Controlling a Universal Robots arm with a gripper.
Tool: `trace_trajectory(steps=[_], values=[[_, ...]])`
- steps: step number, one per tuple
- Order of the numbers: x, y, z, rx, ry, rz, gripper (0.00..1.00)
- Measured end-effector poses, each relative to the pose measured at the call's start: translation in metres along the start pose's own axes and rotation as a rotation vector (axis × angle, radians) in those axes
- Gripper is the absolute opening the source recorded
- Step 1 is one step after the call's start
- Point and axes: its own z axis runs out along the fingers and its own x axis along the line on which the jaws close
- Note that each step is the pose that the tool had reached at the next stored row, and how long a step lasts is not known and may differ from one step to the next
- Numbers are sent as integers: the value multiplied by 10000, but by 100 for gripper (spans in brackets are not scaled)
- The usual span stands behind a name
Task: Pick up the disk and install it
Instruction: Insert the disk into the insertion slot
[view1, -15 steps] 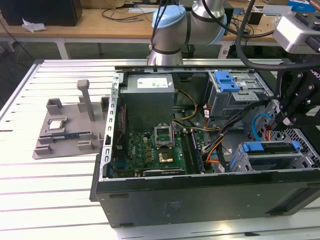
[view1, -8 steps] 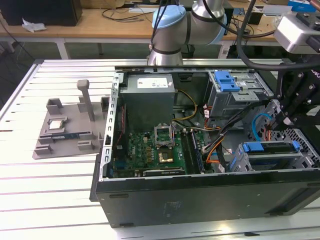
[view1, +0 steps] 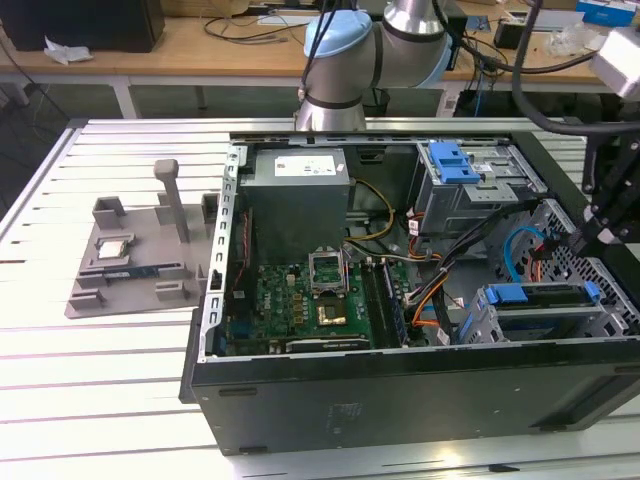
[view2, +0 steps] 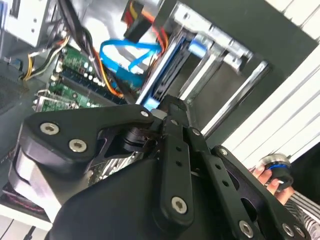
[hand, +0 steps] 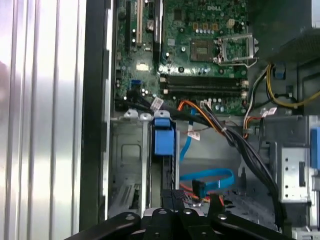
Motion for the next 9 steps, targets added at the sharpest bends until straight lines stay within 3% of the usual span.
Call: trace_trajectory(steps=[1, 3, 6, 9], values=[[-4, -40, 2, -2, 4, 1, 11], [-24, -204, 14, -18, 19, 2, 11], [-42, -329, 27, -29, 26, 0, 11], [-43, -353, 26, -29, 27, 1, 11]])
